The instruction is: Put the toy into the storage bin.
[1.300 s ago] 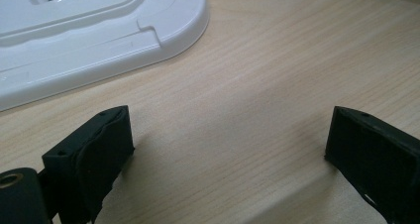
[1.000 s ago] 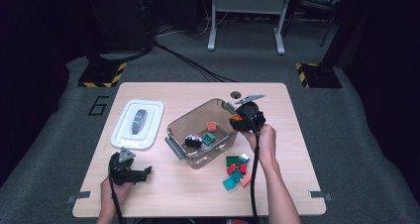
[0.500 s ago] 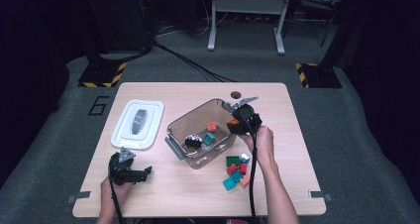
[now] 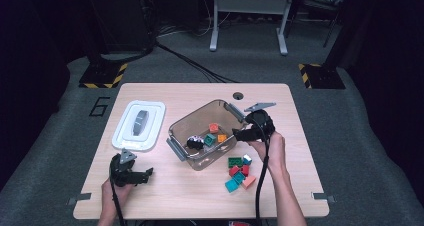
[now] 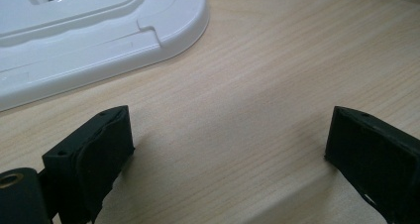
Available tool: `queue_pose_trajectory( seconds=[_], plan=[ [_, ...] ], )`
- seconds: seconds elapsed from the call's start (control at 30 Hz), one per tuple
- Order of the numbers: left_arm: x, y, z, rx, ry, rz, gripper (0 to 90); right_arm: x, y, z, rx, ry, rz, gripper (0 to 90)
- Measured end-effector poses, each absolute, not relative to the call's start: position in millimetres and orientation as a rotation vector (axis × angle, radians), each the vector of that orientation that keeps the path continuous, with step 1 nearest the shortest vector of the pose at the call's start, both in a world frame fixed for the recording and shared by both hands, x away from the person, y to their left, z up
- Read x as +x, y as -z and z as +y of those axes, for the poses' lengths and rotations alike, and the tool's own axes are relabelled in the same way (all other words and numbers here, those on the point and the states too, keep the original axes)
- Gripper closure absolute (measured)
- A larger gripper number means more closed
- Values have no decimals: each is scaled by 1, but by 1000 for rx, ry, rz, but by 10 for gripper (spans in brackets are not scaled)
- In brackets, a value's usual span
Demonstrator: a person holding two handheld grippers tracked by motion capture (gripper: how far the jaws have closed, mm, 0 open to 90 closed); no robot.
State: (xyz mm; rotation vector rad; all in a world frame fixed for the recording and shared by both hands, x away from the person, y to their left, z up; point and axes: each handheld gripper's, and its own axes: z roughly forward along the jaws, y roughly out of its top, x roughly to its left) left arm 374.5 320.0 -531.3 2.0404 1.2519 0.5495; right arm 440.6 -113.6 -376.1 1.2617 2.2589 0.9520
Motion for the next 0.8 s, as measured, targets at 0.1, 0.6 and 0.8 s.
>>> queue_pose_trajectory(
  seconds=[0.1,0.6,0.8],
  plan=[
    [374,531,320,2038,-551,1256,42,431,381,-121,1296,-958,2252,144],
    [374,531,320,2038,-551,1256,41,416,453,-147,1428,-880,2319,49],
    [374,531,320,2038,-552,1256,41,420,477,-144,1445,-813,2364,121]
  ],
)
